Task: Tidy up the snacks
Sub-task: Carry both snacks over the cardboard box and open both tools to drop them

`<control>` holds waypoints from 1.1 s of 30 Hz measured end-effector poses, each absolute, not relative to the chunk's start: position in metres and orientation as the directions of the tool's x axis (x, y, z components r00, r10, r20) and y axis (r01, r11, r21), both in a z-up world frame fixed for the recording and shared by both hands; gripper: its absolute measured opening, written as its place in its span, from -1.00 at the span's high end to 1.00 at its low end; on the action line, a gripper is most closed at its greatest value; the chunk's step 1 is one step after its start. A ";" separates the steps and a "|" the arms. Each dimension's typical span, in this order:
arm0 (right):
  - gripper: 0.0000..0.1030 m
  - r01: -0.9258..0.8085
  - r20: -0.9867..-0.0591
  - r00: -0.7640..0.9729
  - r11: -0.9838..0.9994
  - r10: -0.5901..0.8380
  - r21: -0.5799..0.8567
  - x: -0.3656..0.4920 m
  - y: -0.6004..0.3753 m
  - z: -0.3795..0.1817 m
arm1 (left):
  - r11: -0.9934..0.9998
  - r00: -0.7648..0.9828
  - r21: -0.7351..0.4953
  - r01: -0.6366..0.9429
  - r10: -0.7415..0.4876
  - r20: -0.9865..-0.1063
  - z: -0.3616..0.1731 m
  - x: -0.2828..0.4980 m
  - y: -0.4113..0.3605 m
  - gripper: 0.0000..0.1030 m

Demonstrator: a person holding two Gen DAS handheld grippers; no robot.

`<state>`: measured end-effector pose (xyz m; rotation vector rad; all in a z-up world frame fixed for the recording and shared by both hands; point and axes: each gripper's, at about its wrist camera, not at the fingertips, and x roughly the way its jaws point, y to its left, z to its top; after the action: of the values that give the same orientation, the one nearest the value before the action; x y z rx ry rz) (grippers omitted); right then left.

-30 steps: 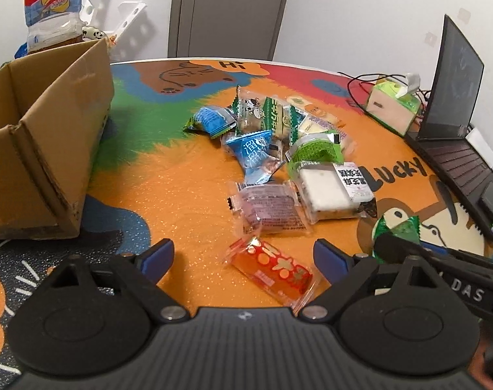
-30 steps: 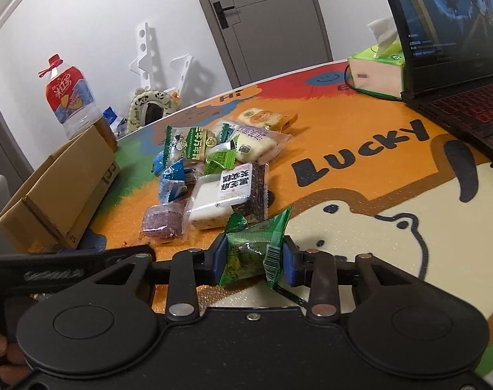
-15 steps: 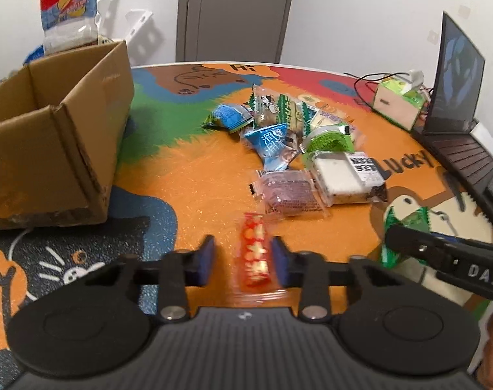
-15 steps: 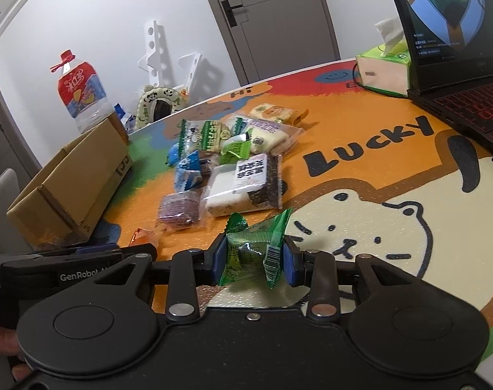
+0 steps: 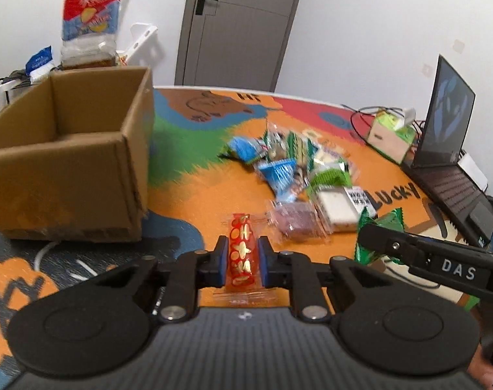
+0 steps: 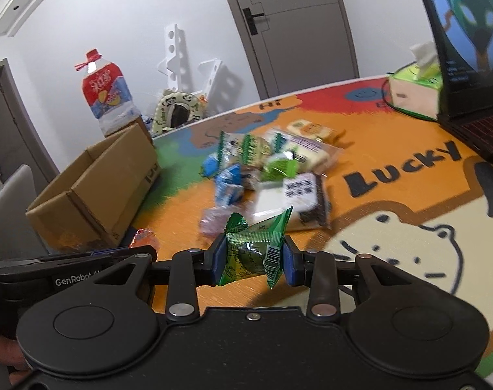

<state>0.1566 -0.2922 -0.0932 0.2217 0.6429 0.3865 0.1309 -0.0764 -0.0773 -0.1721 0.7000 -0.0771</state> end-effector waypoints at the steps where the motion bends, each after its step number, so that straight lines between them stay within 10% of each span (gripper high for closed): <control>1: 0.31 -0.286 -0.532 0.734 0.903 0.422 0.322 0.158 -0.289 -0.090 | 0.984 0.769 -0.180 0.010 -0.123 -0.627 -0.073 0.131 -0.074 0.66; 33: 0.31 -0.506 -0.381 0.710 0.805 0.592 0.309 0.187 -0.158 -0.005 | 0.968 0.867 -0.210 -0.138 0.015 -0.498 0.002 0.132 0.047 0.66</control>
<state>0.1872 -0.1582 -0.0050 0.1873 0.4856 0.6132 0.1325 0.0470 0.0021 -0.2438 0.5166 0.0810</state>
